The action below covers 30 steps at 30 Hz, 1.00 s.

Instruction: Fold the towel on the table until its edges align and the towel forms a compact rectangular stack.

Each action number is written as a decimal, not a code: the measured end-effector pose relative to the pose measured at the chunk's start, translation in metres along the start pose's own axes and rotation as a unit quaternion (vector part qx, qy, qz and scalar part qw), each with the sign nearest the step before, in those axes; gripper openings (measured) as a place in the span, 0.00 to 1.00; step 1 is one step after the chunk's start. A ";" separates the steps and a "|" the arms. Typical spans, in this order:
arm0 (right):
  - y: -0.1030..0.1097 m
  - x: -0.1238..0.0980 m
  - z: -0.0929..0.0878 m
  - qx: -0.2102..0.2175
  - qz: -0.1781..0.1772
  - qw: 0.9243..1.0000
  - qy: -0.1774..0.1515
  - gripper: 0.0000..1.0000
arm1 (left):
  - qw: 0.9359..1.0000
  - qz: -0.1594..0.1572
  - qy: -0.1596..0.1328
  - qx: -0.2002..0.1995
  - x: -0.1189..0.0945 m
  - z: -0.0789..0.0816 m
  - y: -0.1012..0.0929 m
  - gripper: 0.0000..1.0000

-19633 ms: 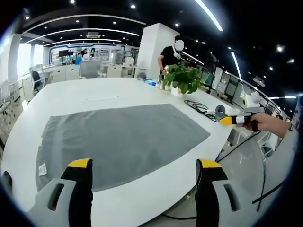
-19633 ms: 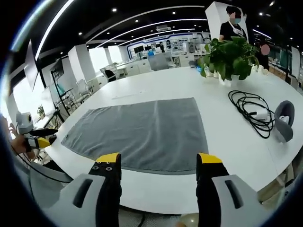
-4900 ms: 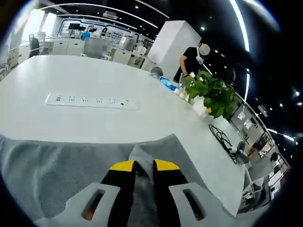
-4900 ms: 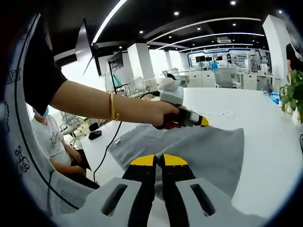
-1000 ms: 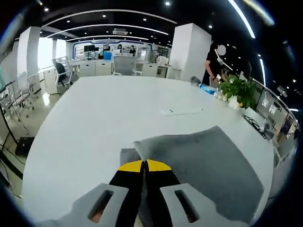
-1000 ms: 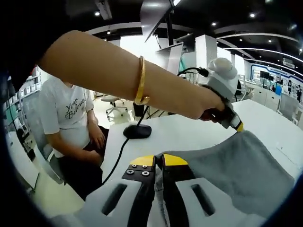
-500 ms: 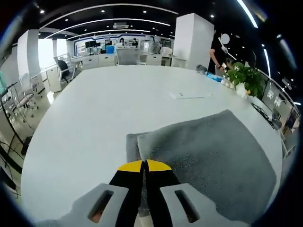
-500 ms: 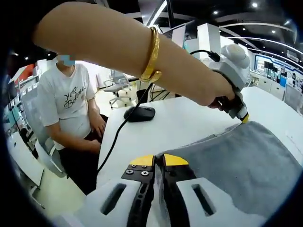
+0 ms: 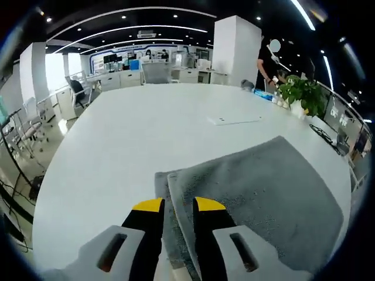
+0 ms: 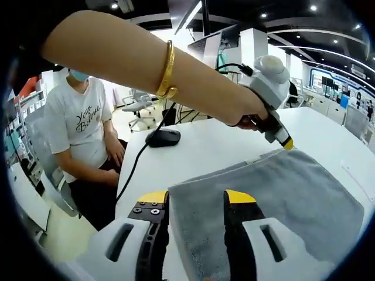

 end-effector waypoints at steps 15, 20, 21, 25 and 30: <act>-0.048 -0.089 -0.041 0.089 -0.123 0.988 0.006 0.38 | 0.996 -0.086 -0.031 0.027 -0.009 0.045 -0.081 0.35; -0.060 -0.122 -0.058 0.108 -0.161 0.981 0.009 0.38 | 0.993 -0.111 -0.031 0.035 0.000 0.056 -0.117 0.37; -0.062 -0.128 -0.061 0.111 -0.167 0.980 0.009 0.38 | 0.992 -0.116 -0.032 0.038 0.004 0.058 -0.124 0.37; -0.067 -0.155 -0.083 0.126 -0.195 0.972 0.031 0.39 | 0.990 -0.130 -0.025 0.054 0.017 0.063 -0.149 0.42; -0.068 -0.183 -0.103 0.157 -0.217 0.963 0.031 0.40 | 0.987 -0.147 -0.018 0.059 0.030 0.068 -0.177 0.45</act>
Point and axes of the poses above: the point that each gripper's makers call its tool centre point, and the gripper's own axes: x roughly forward along the fingers, y roughly to its left, z roughly out of its top, the point moved 5 cm from there along -x, roughly backward along the fingers, and after that the axes turned 5 degrees about -y, right-handed, at the moved point
